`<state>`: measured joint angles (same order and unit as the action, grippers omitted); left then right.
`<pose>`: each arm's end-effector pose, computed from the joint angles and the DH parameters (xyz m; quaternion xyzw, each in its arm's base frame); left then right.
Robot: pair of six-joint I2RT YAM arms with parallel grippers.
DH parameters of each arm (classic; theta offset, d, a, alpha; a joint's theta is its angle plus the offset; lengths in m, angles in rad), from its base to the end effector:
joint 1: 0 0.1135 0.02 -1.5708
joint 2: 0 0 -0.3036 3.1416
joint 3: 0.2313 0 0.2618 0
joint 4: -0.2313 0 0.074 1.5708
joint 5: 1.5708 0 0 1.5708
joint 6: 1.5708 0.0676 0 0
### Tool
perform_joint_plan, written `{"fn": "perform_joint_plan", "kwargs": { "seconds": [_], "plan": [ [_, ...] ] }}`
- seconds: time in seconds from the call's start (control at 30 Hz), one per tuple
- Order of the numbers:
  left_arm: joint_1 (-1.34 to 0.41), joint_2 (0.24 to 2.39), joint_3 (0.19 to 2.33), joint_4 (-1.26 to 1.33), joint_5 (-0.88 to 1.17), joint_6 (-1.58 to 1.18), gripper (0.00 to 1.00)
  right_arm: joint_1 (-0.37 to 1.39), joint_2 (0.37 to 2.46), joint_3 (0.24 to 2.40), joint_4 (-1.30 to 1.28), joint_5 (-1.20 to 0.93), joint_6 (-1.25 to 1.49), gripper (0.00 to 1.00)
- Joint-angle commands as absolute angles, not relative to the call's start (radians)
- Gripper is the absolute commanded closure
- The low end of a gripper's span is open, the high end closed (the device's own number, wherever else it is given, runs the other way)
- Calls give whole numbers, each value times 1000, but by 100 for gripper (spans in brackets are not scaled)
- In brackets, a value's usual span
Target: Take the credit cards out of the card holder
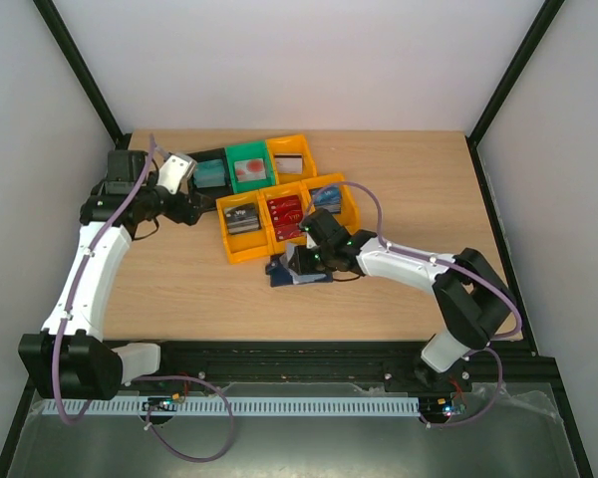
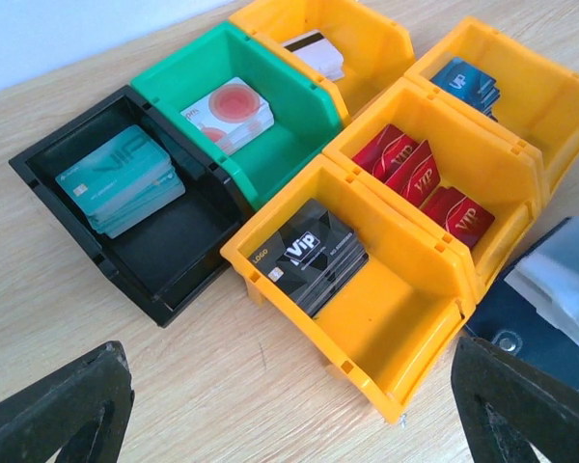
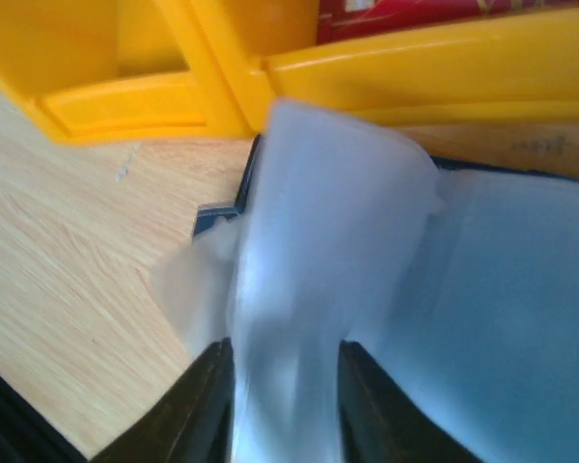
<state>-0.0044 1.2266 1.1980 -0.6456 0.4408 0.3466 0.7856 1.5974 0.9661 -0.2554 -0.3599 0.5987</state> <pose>0.2794 -0.0301 0.3676 0.2468 0.8493 -0.1221 0.4503 0.2348 0.2686 0.2087 -0.1463 0.9172 0.3404 0.1465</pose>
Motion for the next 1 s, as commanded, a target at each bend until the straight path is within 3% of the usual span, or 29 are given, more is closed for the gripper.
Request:
{"fn": "perform_joint_plan", "kwargs": {
  "seconds": [0.0,0.17,0.2,0.23,0.37,0.53,0.7,0.83,0.97],
  "plan": [
    [13,1231,1163,-625,438,338,8,787,1599,962,-233,-364,609,61],
    [59,1247,1147,-590,431,324,7,767,1503,1008,-275,-342,548,30],
    [74,1251,1143,-576,430,318,6,749,1478,1016,-283,-342,535,20],
    [95,1254,1136,-555,430,312,5,719,1452,1020,-292,-341,519,1],
    [187,1284,1055,-397,359,251,1,507,1312,1003,-278,-287,442,1],
    [303,1369,944,-87,134,-20,1,146,1095,840,-11,-161,437,1],
    [232,1322,670,318,-101,-108,1,109,957,518,453,227,244,1],
    [148,1277,470,599,-137,-90,1,108,946,282,799,247,154,1],
    [136,1300,329,801,-61,-117,1,109,1022,168,963,287,146,1]
  ]
}}
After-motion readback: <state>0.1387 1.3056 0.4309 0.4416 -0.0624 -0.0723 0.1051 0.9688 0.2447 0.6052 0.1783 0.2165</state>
